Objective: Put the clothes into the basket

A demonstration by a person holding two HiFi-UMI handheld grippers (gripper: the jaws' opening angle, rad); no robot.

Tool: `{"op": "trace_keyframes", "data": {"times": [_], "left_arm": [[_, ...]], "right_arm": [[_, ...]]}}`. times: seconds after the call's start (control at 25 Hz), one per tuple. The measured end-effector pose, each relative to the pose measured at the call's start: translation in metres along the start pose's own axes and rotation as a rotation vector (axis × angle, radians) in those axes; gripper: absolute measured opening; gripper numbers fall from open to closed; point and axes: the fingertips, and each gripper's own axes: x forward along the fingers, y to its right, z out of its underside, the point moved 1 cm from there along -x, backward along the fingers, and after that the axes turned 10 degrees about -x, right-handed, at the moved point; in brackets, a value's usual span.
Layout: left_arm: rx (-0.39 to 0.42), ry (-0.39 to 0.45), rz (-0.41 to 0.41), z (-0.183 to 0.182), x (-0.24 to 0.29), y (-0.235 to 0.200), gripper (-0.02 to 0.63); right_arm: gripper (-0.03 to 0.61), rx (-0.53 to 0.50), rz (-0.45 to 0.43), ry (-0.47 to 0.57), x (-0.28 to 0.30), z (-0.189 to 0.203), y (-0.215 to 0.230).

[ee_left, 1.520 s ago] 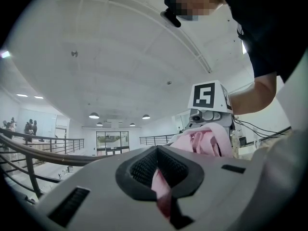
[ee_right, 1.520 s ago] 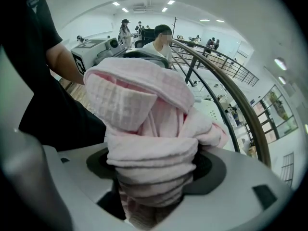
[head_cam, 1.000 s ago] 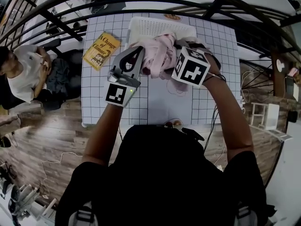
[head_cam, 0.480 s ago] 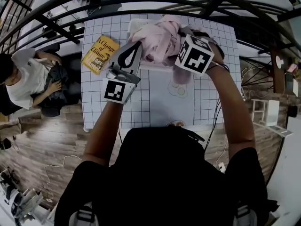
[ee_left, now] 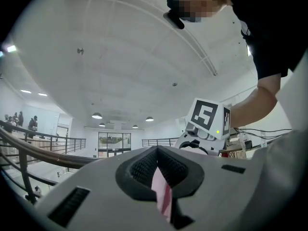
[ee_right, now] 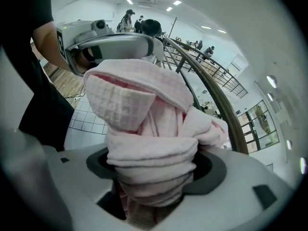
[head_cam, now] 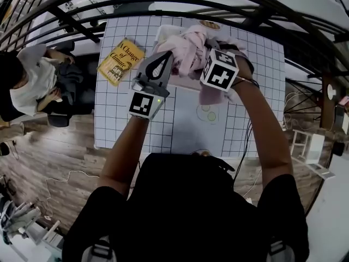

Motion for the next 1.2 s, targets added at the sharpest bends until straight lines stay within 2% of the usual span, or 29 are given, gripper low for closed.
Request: {"op": "trace_keyframes", "data": {"times": [0.64,0.92,1.2], "left_arm": [[0.011,-0.034,0.007,0.037,0.061,-0.025,0.000],[0.016,-0.073,0.032,0.056,0.080,-0.030,0.000],[0.021,-0.097,0.047,0.073,0.098,-0.033,0.000]], "right_arm": [[0.373,-0.046,-0.084,0.027,0.107,0.018,0.003],[0.374,-0.033,-0.078,0.040,0.146,0.024,0.002],[0.376,-0.018,-0.123,0.034,0.179,0.037,-0.014]]}}
